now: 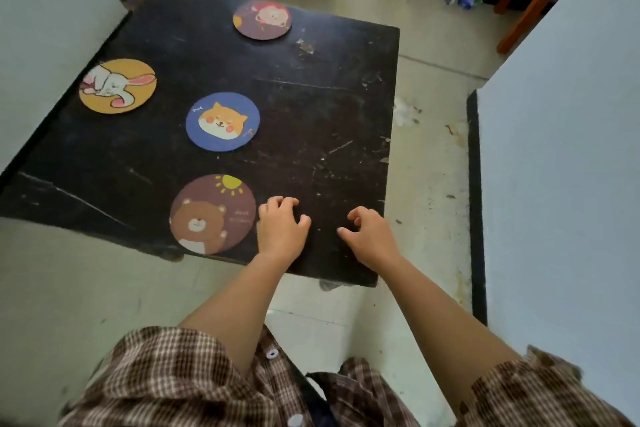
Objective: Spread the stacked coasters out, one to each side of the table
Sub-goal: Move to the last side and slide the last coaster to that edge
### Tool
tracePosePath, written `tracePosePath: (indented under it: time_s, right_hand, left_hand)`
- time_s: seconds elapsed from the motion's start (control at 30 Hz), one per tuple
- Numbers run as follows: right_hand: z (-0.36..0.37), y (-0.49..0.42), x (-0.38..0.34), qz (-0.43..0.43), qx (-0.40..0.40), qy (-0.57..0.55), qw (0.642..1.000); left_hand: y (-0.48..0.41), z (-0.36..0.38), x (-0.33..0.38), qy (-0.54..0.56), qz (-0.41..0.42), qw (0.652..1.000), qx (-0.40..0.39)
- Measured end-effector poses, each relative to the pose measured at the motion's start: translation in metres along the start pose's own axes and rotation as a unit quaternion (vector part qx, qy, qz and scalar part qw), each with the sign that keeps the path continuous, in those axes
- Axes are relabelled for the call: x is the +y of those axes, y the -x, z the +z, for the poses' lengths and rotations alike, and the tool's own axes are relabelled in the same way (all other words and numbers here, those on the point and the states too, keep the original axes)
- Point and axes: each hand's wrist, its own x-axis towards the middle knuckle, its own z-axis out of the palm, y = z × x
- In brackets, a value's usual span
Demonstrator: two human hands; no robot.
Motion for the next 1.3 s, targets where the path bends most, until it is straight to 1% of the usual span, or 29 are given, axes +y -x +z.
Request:
tracePosePath:
  time_s: [0.1, 0.2, 0.3, 0.43, 0.57, 0.67, 0.8, 0.93, 1.13, 1.3]
  right_hand:
    - [-0.02, 0.002, 0.037, -0.039, -0.031, 0.022, 0.999]
    - [-0.039, 0.0, 0.065, -0.068, -0.041, 0.037, 0.996]
    - [-0.054, -0.013, 0.081, -0.107, -0.048, 0.076, 0.99]
    - [-0.067, -0.042, 0.079, -0.146, -0.064, 0.087, 0.983]
    - [-0.077, -0.081, 0.062, -0.167, -0.088, 0.111, 0.976]
    - [-0.087, -0.111, 0.049, -0.175, -0.101, 0.145, 0.969]
    - [-0.097, -0.148, 0.032, -0.213, -0.142, 0.207, 0.944]
    - [-0.105, -0.181, 0.009, -0.254, -0.153, 0.274, 0.915]
    - [-0.099, -0.215, -0.04, -0.33, -0.18, 0.301, 0.877]
    - [-0.086, -0.245, -0.083, -0.384, -0.22, 0.335, 0.832]
  left_hand:
    - [0.026, 0.027, 0.026, 0.012, -0.034, 0.999, 0.026]
    - [0.042, 0.046, 0.049, 0.01, -0.072, 0.997, 0.033]
    - [0.046, 0.056, 0.065, 0.006, -0.099, 0.994, 0.048]
    - [0.035, 0.06, 0.076, 0.005, -0.127, 0.99, 0.058]
    - [0.009, 0.062, 0.091, 0.013, -0.166, 0.984, 0.061]
    - [-0.016, 0.065, 0.104, 0.011, -0.168, 0.984, 0.064]
    - [-0.038, 0.07, 0.113, 0.002, -0.183, 0.981, 0.063]
    - [-0.05, 0.068, 0.116, 0.006, -0.225, 0.972, 0.064]
    - [-0.075, 0.049, 0.114, 0.027, -0.293, 0.952, 0.085]
    - [-0.101, 0.045, 0.114, 0.022, -0.34, 0.936, 0.091]
